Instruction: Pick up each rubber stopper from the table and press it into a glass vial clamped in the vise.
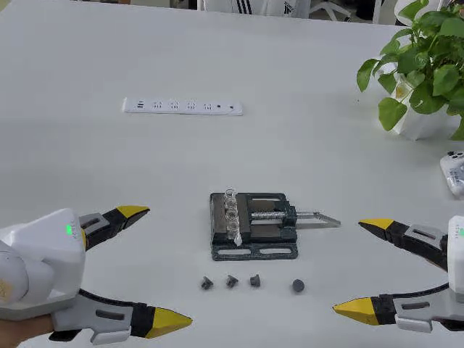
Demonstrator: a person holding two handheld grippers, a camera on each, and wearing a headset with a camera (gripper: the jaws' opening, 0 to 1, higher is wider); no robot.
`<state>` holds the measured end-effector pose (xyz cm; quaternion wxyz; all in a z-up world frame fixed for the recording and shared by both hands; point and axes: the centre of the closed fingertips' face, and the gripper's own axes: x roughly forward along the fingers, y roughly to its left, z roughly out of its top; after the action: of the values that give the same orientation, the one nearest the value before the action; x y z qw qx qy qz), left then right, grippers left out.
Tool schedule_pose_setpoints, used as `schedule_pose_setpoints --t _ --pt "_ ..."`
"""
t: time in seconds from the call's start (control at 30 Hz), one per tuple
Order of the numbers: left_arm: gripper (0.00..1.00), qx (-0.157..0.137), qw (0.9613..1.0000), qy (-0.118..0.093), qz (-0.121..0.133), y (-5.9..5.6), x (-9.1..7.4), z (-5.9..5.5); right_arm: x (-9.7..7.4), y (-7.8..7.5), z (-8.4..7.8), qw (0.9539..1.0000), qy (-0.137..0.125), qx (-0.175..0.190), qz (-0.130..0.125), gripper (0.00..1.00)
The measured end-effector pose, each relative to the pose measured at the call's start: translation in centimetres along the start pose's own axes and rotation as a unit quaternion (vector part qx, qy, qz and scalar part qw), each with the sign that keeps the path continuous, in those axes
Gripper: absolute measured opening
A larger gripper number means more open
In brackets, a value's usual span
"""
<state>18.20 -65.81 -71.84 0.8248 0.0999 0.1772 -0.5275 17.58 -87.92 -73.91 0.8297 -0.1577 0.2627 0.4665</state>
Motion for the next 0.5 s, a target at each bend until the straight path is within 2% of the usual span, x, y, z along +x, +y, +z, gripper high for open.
schedule_pose_setpoints --t 0.5 --pt "0.99 0.002 1.0 0.001 -0.005 -0.1 0.14 -0.09 0.35 -0.01 0.26 0.9999 0.006 -0.003 0.009 0.87"
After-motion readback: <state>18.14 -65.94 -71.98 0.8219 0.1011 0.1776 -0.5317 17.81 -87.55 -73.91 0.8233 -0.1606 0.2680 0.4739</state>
